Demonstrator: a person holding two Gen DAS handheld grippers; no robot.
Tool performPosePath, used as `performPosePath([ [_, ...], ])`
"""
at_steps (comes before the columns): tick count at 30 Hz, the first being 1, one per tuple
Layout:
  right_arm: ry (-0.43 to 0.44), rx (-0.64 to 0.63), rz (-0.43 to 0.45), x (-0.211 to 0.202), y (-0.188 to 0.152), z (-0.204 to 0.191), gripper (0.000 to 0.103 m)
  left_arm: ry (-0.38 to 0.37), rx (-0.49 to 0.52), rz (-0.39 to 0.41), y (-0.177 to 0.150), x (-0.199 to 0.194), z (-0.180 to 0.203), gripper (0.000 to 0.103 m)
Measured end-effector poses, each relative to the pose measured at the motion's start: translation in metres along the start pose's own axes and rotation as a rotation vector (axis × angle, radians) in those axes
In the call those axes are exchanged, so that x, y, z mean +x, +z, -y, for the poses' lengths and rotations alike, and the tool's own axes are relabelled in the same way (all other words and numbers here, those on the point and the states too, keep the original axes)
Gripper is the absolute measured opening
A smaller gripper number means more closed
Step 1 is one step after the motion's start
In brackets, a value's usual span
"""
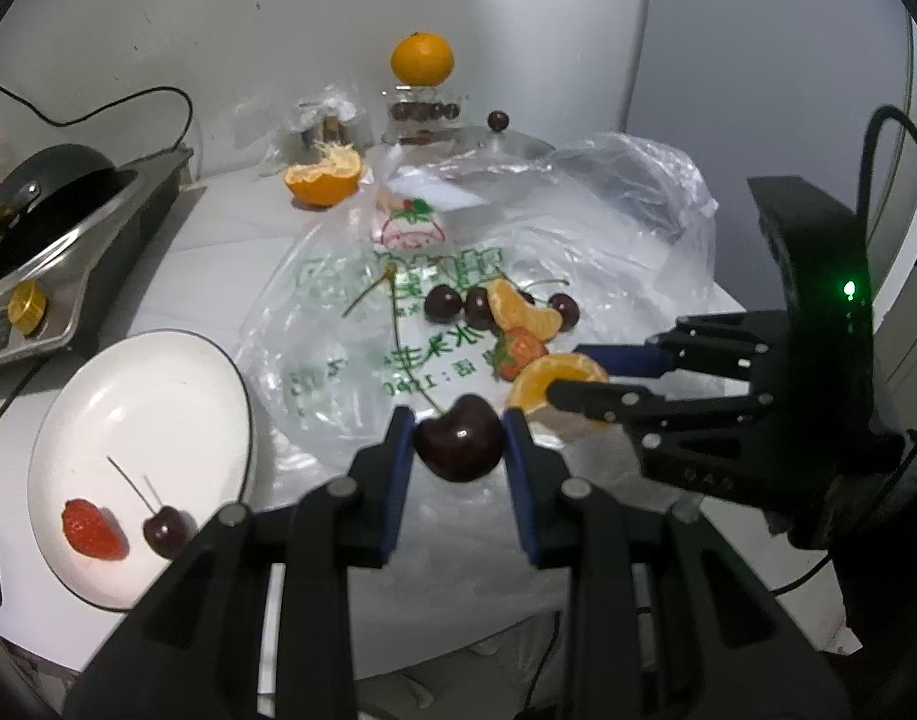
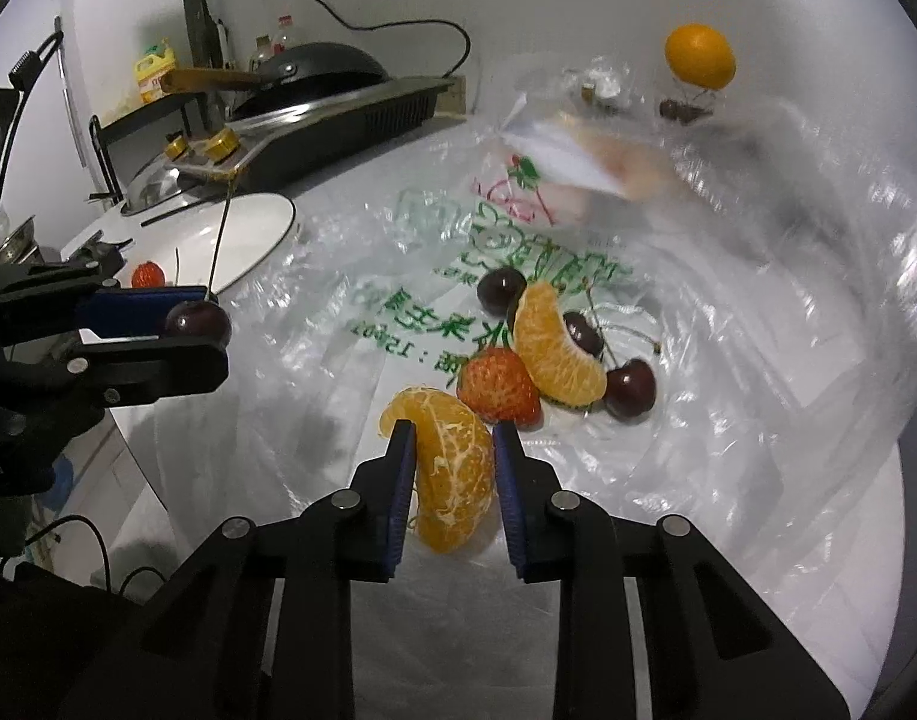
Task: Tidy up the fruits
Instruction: 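Carry the cherry and mandarin segment in both tools over the white plate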
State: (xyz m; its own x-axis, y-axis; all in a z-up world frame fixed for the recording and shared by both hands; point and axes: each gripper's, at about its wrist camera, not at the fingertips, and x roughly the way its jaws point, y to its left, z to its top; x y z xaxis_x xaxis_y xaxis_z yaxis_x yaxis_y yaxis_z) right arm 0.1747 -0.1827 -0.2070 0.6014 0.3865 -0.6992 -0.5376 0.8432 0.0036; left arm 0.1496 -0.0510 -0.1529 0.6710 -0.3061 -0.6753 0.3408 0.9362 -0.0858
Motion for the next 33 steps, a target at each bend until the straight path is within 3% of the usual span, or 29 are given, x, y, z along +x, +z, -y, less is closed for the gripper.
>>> performPosePath([
  [15, -0.019, -0.05, 0.084, -0.024, 0.032, -0.039, 0.027, 0.033, -0.024, 0.057, -0.007, -0.035, -0.034, 0.03],
  [33, 0.025, -0.112, 0.094, -0.005, 0.066, -0.086, 0.028, 0.106, -0.086, 0.089, -0.022, -0.059, -0.089, 0.03],
])
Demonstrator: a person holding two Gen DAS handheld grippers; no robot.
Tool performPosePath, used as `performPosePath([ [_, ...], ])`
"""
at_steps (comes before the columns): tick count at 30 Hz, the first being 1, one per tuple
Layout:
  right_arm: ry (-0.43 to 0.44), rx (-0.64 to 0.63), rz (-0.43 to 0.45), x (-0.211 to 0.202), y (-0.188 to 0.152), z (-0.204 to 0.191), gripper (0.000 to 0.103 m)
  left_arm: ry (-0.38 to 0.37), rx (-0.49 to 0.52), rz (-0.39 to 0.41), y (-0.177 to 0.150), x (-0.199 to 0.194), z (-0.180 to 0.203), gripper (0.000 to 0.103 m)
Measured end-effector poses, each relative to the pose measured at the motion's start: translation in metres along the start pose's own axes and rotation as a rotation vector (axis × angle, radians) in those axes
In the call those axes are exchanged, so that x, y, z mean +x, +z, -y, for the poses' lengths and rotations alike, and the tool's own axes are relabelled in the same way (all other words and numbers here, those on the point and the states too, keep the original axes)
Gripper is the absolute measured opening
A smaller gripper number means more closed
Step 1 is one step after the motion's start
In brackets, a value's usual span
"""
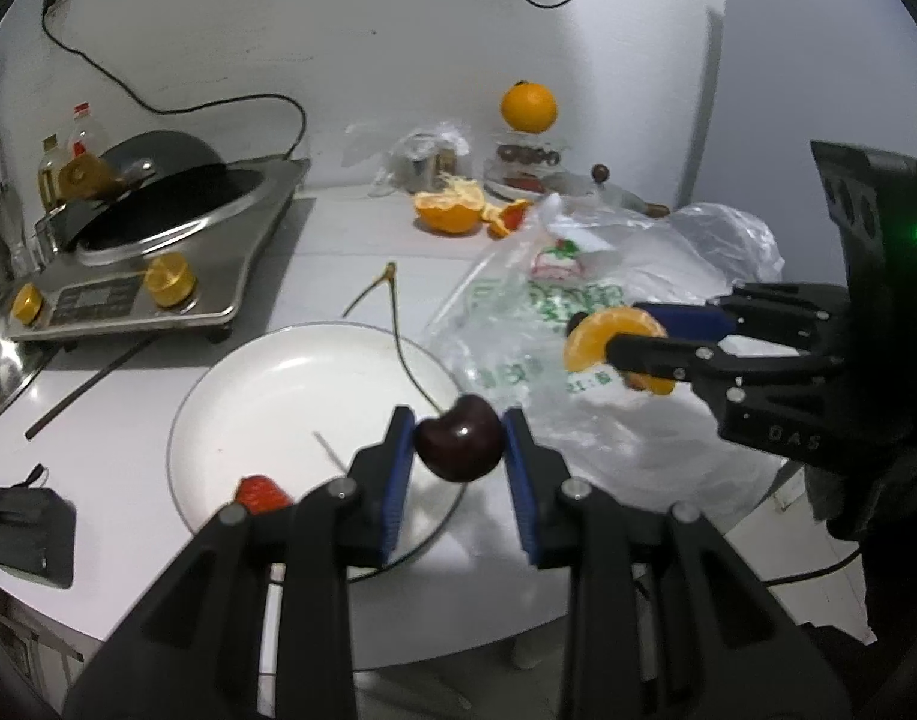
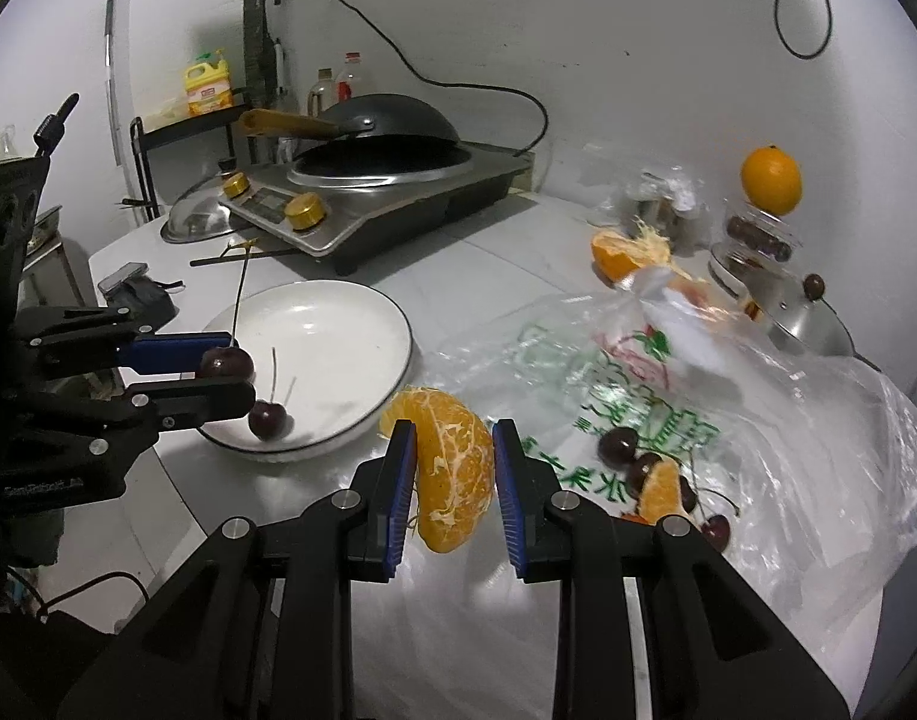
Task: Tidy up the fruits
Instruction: 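Carry the cherry and mandarin segment in both tools over the white plate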
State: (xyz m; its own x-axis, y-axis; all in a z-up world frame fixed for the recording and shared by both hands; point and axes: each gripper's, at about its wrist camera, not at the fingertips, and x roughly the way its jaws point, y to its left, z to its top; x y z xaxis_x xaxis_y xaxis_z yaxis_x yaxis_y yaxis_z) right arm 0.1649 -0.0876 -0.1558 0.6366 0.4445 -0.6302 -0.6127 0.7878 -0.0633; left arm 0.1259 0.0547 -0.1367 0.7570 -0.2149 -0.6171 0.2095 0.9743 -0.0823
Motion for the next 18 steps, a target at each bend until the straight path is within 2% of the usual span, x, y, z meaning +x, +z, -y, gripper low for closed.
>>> performPosePath([
  [18, 0.074, -0.045, -0.025, 0.047, 0.029, -0.039, 0.028, 0.049, -0.05, 0.0, -0.002, 0.007, -0.062, 0.03],
])
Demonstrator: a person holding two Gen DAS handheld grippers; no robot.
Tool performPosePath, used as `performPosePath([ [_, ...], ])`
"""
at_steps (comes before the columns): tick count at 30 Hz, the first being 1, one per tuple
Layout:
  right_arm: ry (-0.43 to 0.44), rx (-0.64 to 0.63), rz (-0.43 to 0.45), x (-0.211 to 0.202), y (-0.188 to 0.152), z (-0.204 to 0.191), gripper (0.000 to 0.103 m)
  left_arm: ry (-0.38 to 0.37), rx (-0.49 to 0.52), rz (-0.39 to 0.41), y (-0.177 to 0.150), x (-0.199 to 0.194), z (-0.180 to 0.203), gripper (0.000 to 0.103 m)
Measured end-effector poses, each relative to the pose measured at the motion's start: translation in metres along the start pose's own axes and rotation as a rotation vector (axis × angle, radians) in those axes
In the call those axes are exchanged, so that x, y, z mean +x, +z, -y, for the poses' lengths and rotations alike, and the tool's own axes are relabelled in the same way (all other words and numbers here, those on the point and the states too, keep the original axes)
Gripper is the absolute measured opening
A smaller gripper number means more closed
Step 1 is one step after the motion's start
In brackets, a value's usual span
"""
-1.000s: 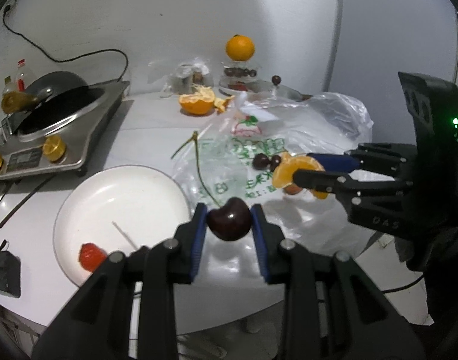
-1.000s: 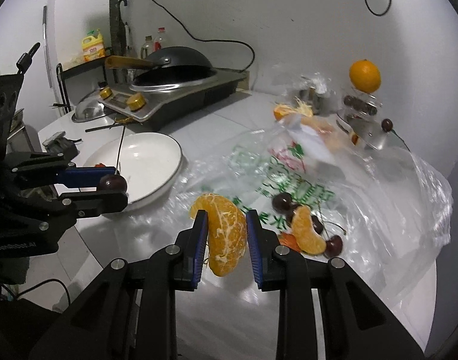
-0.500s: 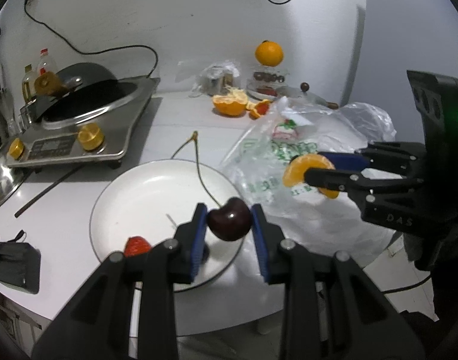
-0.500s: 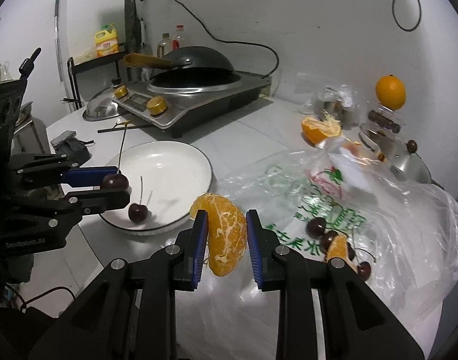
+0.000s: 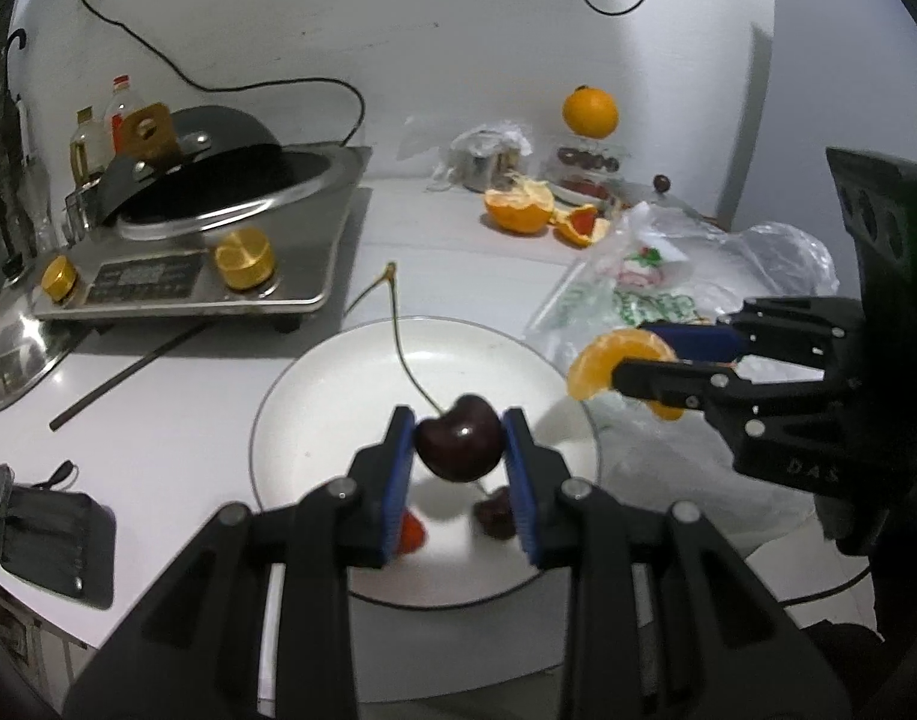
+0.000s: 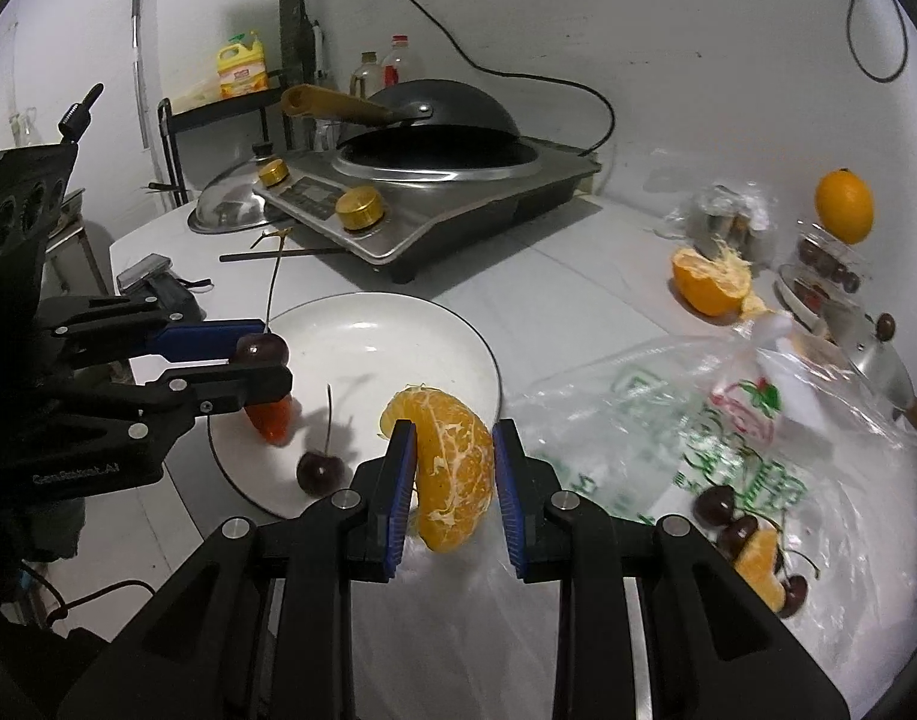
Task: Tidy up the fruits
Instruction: 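Carry the cherry and mandarin segment in both tools over the white plate, then lower and release the cherry with the left tool while the right releases the mandarin segment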
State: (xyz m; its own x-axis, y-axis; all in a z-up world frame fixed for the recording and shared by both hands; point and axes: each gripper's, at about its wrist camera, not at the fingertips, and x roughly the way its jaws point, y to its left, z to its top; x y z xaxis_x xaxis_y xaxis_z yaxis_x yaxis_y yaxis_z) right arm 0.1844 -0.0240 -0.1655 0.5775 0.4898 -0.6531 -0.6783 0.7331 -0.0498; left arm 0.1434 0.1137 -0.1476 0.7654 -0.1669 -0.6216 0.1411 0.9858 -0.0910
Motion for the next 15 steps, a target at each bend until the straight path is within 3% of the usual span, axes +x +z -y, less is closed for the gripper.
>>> performPosePath([
  [15, 0.034, -0.016, -0.047, 0.04, 0.01, -0.011, 0.028, 0.01, -0.042, -0.023, -0.002, 0.023, -0.035, 0.03],
])
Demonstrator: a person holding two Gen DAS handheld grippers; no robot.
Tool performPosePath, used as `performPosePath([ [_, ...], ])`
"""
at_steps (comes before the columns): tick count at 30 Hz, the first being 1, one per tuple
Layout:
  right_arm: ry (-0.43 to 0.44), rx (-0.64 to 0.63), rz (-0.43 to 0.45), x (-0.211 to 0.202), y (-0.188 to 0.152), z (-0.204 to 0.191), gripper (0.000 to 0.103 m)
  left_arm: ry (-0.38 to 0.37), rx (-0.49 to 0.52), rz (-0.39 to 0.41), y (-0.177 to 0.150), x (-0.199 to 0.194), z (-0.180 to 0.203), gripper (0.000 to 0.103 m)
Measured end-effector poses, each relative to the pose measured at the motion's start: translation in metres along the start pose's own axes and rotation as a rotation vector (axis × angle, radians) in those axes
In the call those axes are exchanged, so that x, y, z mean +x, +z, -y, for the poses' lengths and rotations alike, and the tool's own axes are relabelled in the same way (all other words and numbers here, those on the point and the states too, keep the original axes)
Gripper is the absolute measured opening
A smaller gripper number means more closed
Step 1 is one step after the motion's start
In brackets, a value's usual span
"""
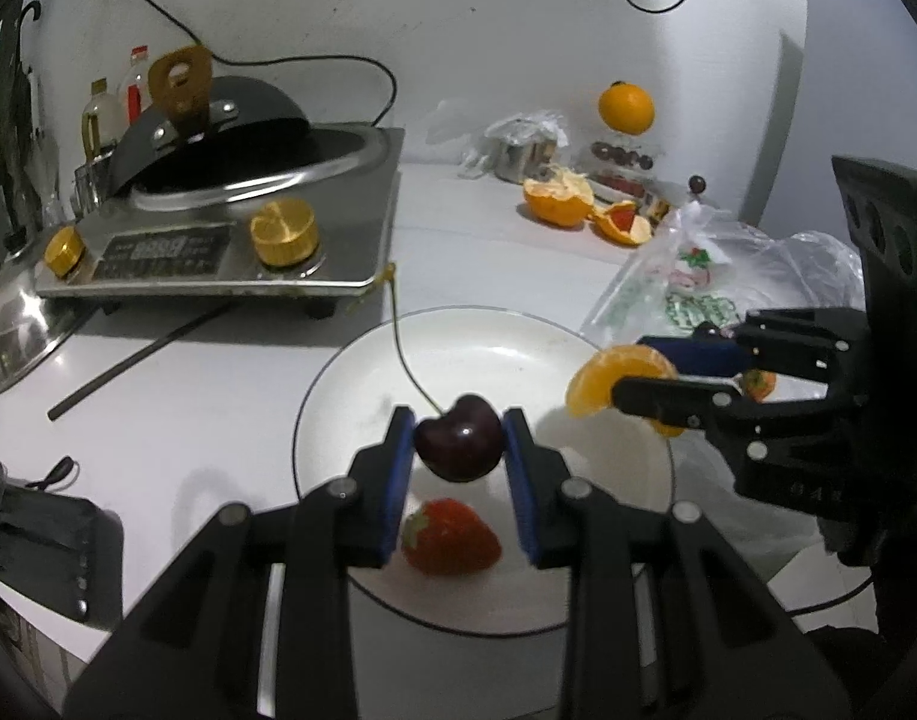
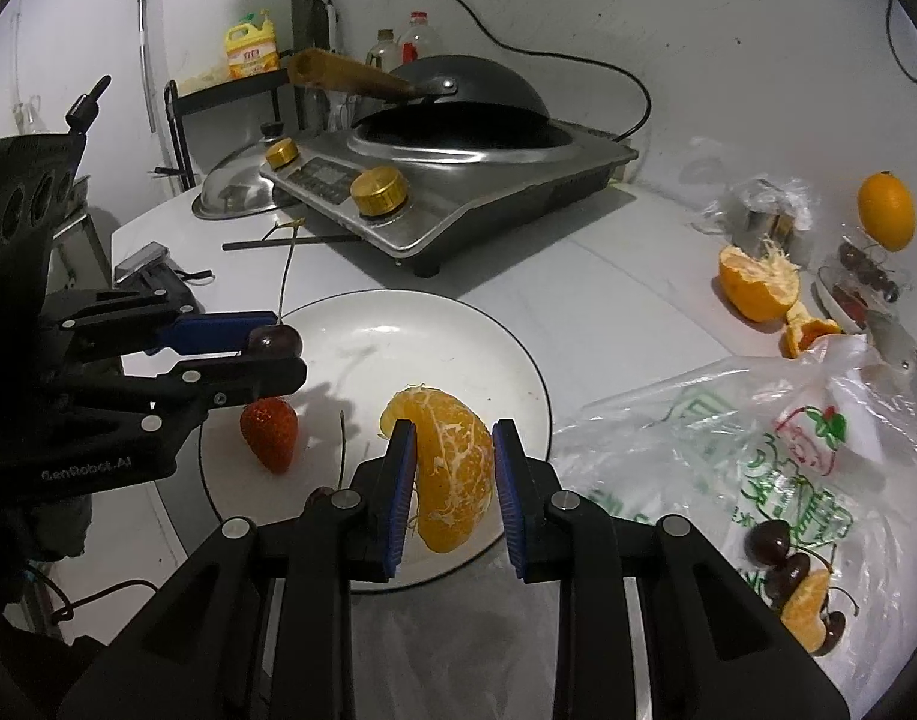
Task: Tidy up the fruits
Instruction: 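Lower and release the cherry with the left tool while the right releases the mandarin segment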
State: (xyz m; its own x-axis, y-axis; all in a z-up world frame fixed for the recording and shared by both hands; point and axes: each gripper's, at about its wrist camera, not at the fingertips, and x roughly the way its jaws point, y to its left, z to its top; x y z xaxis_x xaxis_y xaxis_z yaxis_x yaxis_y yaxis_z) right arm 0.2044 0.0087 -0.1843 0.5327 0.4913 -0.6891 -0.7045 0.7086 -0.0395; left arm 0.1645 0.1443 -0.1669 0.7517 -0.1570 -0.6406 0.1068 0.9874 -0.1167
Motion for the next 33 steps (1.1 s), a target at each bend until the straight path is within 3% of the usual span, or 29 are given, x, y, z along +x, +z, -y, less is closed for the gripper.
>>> performPosePath([
  [21, 0.023, 0.049, -0.07, 0.03, -0.011, 0.003, 0.028, -0.02, -0.016, -0.08, -0.005, 0.036, 0.003, 0.032],
  [28, 0.017, 0.064, -0.045, 0.017, -0.01, 0.006, 0.037, 0.012, -0.013, -0.063, -0.003, 0.028, 0.008, 0.049],
  [33, 0.005, 0.073, -0.026, 0.004, -0.012, 0.007, 0.038, 0.023, -0.015, -0.042, -0.002, 0.017, 0.012, 0.05],
])
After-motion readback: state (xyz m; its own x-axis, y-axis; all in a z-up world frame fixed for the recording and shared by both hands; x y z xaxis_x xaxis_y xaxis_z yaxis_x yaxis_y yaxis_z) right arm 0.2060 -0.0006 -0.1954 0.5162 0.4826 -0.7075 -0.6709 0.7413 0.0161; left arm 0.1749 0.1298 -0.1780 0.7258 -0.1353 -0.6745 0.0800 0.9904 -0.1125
